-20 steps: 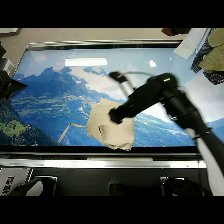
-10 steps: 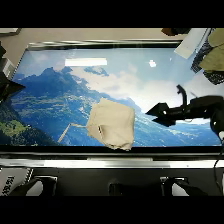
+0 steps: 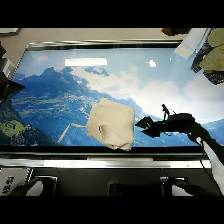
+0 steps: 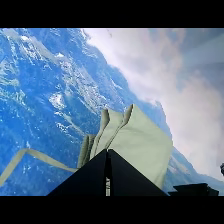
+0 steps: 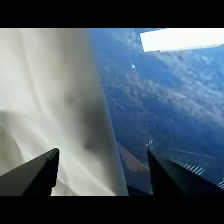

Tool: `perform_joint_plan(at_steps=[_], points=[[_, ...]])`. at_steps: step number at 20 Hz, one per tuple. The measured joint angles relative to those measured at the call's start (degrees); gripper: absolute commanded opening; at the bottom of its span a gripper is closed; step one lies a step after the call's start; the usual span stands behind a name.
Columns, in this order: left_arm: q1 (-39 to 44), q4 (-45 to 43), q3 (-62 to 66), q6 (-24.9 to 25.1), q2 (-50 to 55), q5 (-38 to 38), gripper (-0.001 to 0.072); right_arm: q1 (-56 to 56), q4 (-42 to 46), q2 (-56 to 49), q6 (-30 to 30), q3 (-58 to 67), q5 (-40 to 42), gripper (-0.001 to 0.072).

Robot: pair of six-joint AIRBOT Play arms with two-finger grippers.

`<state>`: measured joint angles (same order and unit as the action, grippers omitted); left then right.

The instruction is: Fold the clothes and pants, and hang the long-sleeved shirts on hangers.

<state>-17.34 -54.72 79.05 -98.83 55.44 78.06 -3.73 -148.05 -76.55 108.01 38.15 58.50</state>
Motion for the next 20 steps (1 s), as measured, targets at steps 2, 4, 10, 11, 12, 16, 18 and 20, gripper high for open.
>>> perform_joint_plan(at_steps=[2, 4, 10, 11, 12, 16, 18, 20], points=[[-0.02, 0.02, 0.00, 0.02, 0.00, 0.00, 0.0018, 2.05, -0.52, -0.92, 0.00, -0.24, -1.27, 0.0590], [0.00, 0.00, 0.00, 0.00, 0.00, 0.00, 0.0017, 4.22, -0.92, -1.38, -0.28, -0.37, -2.78, 0.0545], [-0.02, 0.00, 0.00, 0.02, 0.17, 0.00, 0.0018, 10.62, -1.36, -2.36, -3.06, -0.20, -8.07, 0.0185], [-0.02, 0.02, 0.00, 0.02, 0.22, 0.00, 0.0017, 11.28, -1.29, -2.43, -3.30, 0.07, -8.41, 0.0033], [-0.02, 0.00, 0.00, 0.02, 0.22, 0.00, 0.0018, 11.76, -1.33, -2.45, -3.50, 0.59, -8.52, 0.0020], [-0.02, 0.00, 0.00, 0.04, 0.22, 0.13, 0.0018, 12.52, -0.35, -2.51, -5.03, 6.97, -6.32, 0.0019], [-0.02, 0.02, 0.00, 0.04, 0.22, 0.46, 0.0017, 12.66, 3.17, -2.54, -8.66, 13.18, -4.72, 0.0019], [-0.02, 0.00, 0.00, 0.04, 0.22, 0.85, 0.0017, 12.72, 9.97, -2.62, -14.47, 20.90, -3.19, 0.0019]])
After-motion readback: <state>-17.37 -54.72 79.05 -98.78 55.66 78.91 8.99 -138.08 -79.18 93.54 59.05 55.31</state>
